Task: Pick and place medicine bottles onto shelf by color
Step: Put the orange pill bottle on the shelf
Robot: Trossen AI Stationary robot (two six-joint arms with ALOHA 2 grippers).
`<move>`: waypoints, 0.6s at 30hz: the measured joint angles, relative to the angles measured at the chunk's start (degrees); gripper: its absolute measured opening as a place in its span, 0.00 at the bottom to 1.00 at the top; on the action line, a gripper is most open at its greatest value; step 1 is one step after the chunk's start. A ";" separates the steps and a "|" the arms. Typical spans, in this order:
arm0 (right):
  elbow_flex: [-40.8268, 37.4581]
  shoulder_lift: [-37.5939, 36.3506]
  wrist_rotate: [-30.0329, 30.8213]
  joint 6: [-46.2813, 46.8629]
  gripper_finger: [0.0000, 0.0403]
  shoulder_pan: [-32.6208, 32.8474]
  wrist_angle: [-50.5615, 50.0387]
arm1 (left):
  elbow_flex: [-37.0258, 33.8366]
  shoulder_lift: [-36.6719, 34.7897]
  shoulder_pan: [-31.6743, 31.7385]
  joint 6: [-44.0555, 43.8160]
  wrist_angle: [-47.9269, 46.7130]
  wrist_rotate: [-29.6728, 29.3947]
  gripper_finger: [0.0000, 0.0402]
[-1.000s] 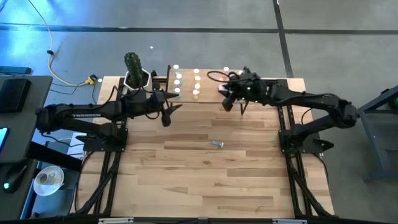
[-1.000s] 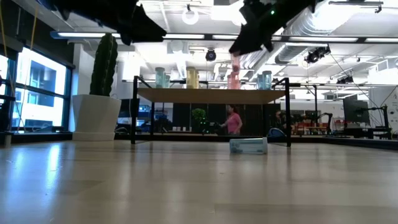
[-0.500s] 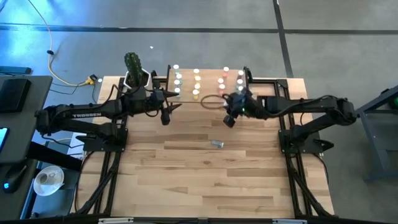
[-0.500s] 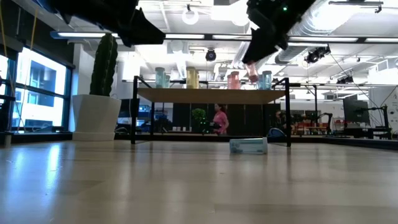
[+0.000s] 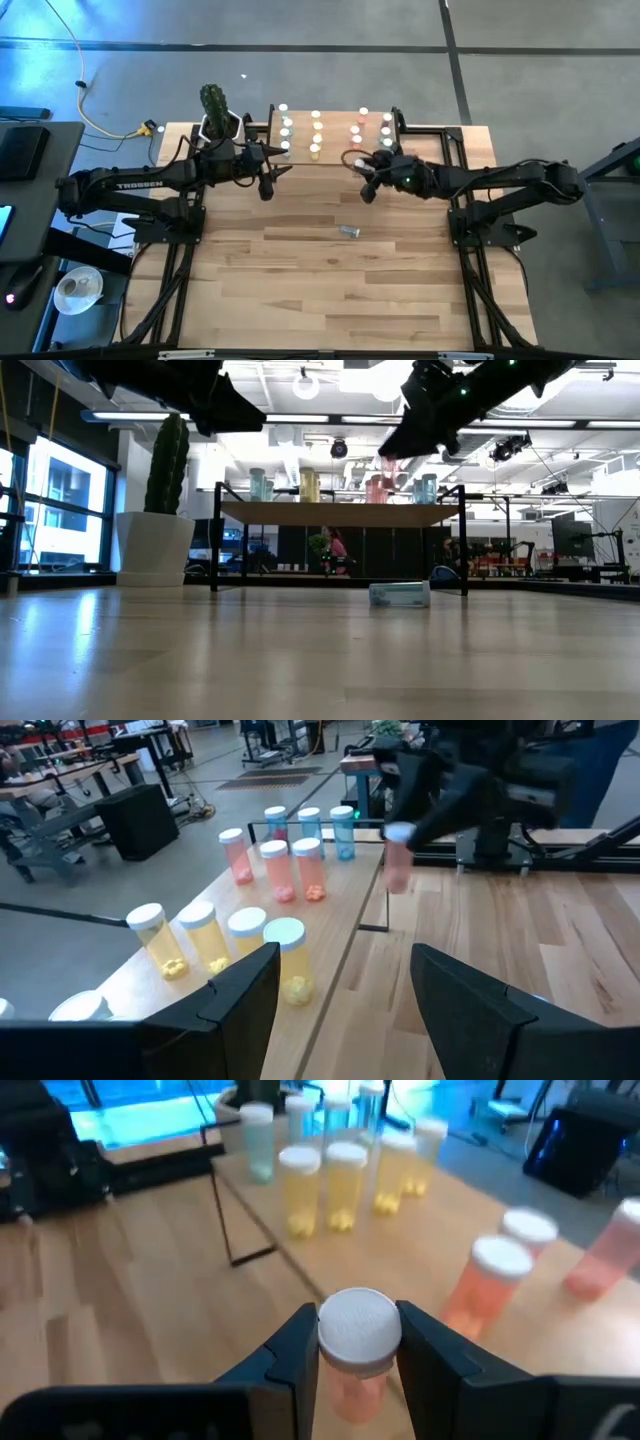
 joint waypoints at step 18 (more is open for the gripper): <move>-0.21 2.93 -8.79 -4.70 0.23 -9.14 6.58 | 0.00 0.00 0.00 0.87 -0.01 0.02 0.53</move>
